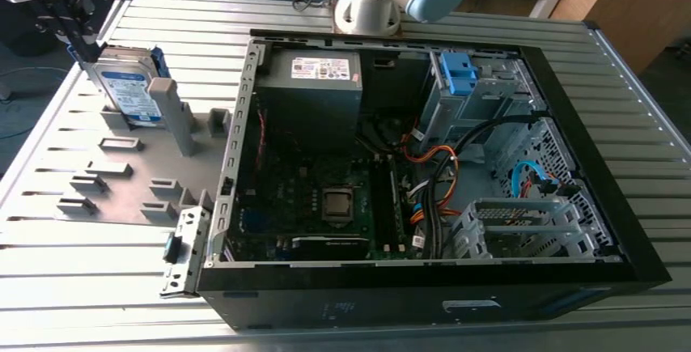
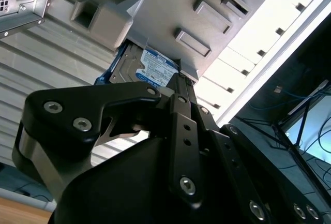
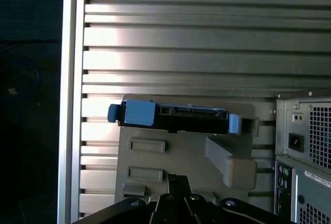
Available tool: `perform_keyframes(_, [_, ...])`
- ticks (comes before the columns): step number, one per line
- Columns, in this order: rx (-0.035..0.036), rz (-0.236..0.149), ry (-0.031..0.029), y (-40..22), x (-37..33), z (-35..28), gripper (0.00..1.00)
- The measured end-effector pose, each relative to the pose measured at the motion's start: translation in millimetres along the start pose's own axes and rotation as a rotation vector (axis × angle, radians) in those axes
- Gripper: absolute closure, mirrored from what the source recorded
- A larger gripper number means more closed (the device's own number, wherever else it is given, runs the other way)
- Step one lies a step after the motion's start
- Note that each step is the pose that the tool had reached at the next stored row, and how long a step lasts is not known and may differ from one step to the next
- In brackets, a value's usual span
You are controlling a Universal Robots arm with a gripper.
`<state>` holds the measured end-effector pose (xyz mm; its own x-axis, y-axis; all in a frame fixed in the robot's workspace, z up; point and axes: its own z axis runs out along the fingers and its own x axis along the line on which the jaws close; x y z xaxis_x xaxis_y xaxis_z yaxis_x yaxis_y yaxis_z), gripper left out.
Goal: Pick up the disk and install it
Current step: 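Pick up the disk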
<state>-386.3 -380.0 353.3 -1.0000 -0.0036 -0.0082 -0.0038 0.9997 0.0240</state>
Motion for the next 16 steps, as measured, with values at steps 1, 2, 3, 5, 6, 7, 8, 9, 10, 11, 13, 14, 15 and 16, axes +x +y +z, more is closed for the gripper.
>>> perform_keyframes(1, [0.0,-0.002,0.0,0.0,0.0,0.0,0.89])
perform_keyframes(2, [0.0,-0.003,0.0001,0.0,0.0,0.0,0.89])
perform_keyframes(3, [0.0,-0.005,0.0001,0.0,0.0,0.0,0.89])
perform_keyframes(5, [0.0,-0.007,0.0002,0.0,0.0,0.0,0.89])
perform_keyframes(6, [0.0,-0.009,0.0002,0.0,0.0,0.0,0.89])
perform_keyframes(7, [-0.0001,-0.01,0.0003,0.0,0.0,0.0,0.89])
perform_keyframes(8, [-0.0001,-0.012,0.0003,0.0,0.0,0.0,0.89])
perform_keyframes(9, [-0.0001,-0.013,0.0003,0.0,0.0,0.0,0.89])
perform_keyframes(10, [-0.0001,-0.014,0.0003,0.0,0.0,0.0,0.89])
perform_keyframes(11, [-0.0001,-0.015,0.0003,0.0,0.0,0.0,0.89])
perform_keyframes(13, [-0.0001,-0.018,0.0004,0.0,0.0,0.0,0.89])
perform_keyframes(14, [-0.0002,-0.019,0.0005,0.0,0.0,0.0,0.89])
perform_keyframes(15, [-0.0002,-0.02,0.0005,0.0,0.0,0.0,0.89])
perform_keyframes(16, [-0.0002,-0.022,0.0005,0.0,0.0,0.0,0.89])
